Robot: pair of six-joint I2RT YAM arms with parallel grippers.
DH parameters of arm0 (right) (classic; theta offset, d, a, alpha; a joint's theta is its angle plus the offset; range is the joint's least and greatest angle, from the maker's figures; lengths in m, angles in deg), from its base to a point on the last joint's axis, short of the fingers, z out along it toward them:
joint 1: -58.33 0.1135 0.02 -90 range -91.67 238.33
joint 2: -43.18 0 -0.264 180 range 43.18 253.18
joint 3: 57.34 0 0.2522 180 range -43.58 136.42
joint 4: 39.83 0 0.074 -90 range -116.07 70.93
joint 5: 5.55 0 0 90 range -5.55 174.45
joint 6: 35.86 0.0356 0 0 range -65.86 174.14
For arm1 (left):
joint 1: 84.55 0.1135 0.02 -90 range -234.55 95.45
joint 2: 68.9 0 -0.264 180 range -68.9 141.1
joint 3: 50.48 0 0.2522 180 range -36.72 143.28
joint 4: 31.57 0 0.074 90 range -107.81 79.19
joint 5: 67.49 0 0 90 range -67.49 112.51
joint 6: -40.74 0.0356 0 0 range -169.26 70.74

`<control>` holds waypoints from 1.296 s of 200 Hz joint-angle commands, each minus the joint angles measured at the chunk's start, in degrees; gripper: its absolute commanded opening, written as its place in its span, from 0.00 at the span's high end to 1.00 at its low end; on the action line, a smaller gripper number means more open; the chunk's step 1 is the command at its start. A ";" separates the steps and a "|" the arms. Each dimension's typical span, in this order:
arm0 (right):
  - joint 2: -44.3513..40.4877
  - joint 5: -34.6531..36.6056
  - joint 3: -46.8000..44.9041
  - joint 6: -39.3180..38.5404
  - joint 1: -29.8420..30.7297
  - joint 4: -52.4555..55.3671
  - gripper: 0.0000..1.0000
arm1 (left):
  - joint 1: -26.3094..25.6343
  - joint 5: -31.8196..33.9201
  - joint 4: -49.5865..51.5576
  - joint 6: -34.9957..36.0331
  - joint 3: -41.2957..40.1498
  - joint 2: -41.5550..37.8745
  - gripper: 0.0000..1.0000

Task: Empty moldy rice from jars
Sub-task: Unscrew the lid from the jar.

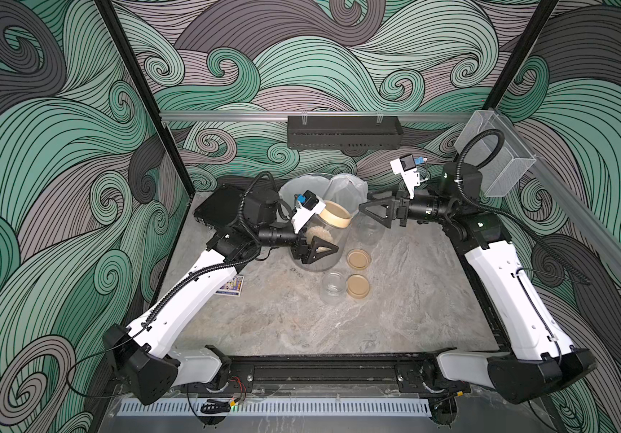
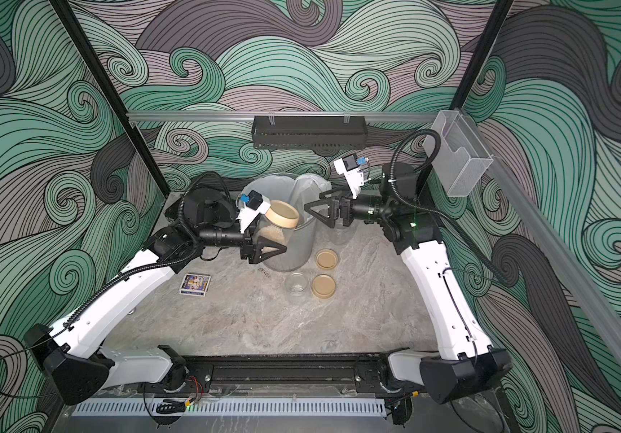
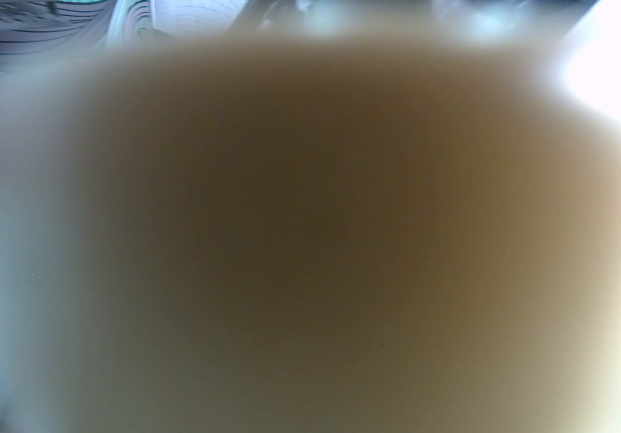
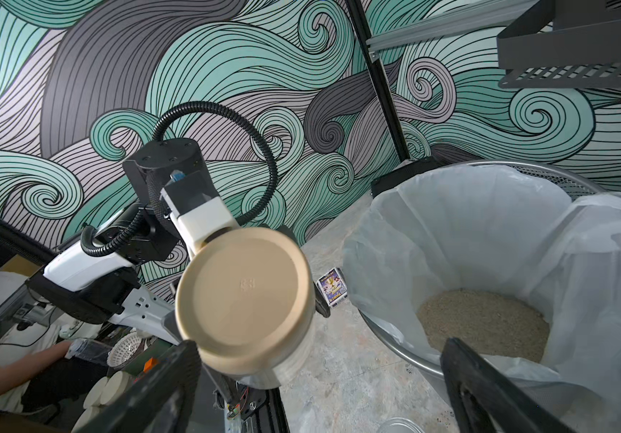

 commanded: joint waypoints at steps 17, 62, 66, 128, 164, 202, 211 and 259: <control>-2.03 7.56 0.83 3.21 4.46 0.69 0.01 | 0.06 6.08 -3.55 2.87 0.58 -1.33 0.66; -0.60 12.35 0.88 3.85 9.64 1.41 0.01 | -0.38 7.24 -5.02 2.98 0.28 -0.41 0.66; -0.42 12.46 0.93 3.81 9.99 1.38 0.01 | -0.38 7.34 -5.11 2.98 0.25 -0.33 0.66; 2.10 13.10 1.27 4.33 13.22 0.81 0.01 | -0.88 7.62 -5.99 2.98 -0.24 -0.06 0.66; 3.75 12.00 2.28 4.46 14.40 0.49 0.01 | -1.22 7.38 -6.26 2.98 -0.15 0.16 0.66; 5.03 12.17 2.50 4.20 14.80 0.29 0.01 | -1.30 5.66 -7.21 1.85 -0.54 0.53 0.66; 5.41 12.12 2.67 4.12 14.81 0.42 0.02 | -1.36 5.33 -7.22 1.60 -0.52 0.51 0.66; 7.23 12.12 4.15 4.55 14.82 -0.17 0.12 | -1.44 3.34 -6.83 1.14 -0.64 0.80 0.66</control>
